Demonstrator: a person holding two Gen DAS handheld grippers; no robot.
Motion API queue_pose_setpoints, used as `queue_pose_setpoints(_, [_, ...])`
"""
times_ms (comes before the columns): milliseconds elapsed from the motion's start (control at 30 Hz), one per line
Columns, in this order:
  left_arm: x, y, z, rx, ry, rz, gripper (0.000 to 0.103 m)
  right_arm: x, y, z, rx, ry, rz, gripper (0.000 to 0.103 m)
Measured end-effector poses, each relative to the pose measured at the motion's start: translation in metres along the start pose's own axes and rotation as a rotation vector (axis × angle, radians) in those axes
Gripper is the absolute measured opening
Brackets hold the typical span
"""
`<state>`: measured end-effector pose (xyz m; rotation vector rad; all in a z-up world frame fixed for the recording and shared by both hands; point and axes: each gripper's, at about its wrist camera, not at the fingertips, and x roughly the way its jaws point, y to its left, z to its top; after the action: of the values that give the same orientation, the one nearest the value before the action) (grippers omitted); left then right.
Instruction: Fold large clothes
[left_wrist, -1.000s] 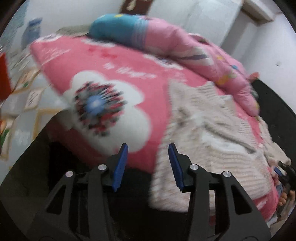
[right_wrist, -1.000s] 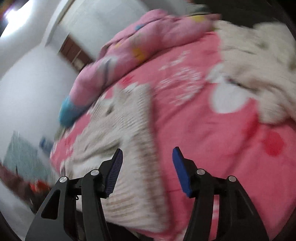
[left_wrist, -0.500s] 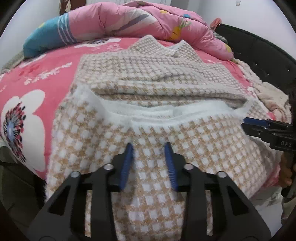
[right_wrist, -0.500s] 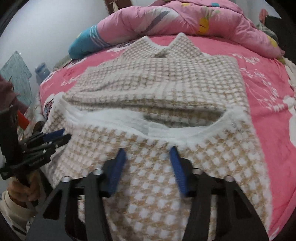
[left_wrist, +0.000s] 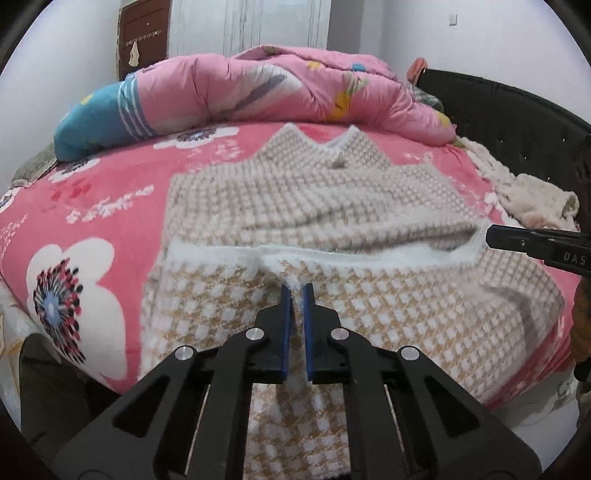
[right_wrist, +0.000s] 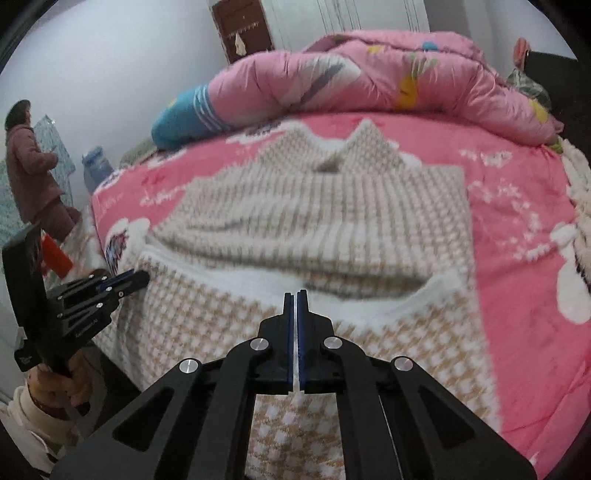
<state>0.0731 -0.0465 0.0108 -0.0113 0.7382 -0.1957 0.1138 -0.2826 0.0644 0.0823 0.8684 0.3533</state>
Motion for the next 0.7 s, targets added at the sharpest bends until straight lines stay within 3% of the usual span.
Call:
queue_pose_setpoints(100, [0.019, 0.002, -0.004, -0.004, 0.049, 0.006, 0.006, 0.014, -0.009, -0.002, 0.054, 0.074, 0.044, 0.002])
queue_pose_setpoints(167, [0.032, 0.005, -0.01, -0.019, 0.091, 0.0, 0.006, 0.024, -0.011, -0.01, 0.078, 0.141, 0.06, 0.011])
queue_pose_setpoints(233, [0.039, 0.007, -0.017, -0.038, 0.109, -0.01, 0.007, 0.031, -0.007, -0.018, 0.066, 0.162, 0.066, 0.04])
queue_pose_setpoints(300, [0.039, 0.007, -0.018, -0.038, 0.103, -0.01, 0.007, 0.038, -0.001, -0.022, 0.049, 0.173, 0.076, 0.049])
queue_pose_setpoints(467, [0.042, 0.005, -0.019, -0.032, 0.103, 0.001, 0.007, 0.055, 0.002, -0.022, 0.043, 0.161, 0.067, 0.049])
queue_pose_setpoints(533, [0.043, 0.005, -0.019, -0.029, 0.1, 0.005, 0.007, 0.056, 0.01, -0.022, 0.018, 0.161, 0.068, 0.034])
queue_pose_setpoints(600, [0.043, 0.004, -0.02, -0.022, 0.094, 0.015, 0.007, 0.054, 0.019, -0.024, -0.027, 0.151, 0.038, 0.027])
queue_pose_setpoints(700, [0.043, 0.005, -0.022, -0.028, 0.077, 0.018, 0.007, 0.049, 0.024, -0.023, -0.04, 0.129, 0.036, 0.008])
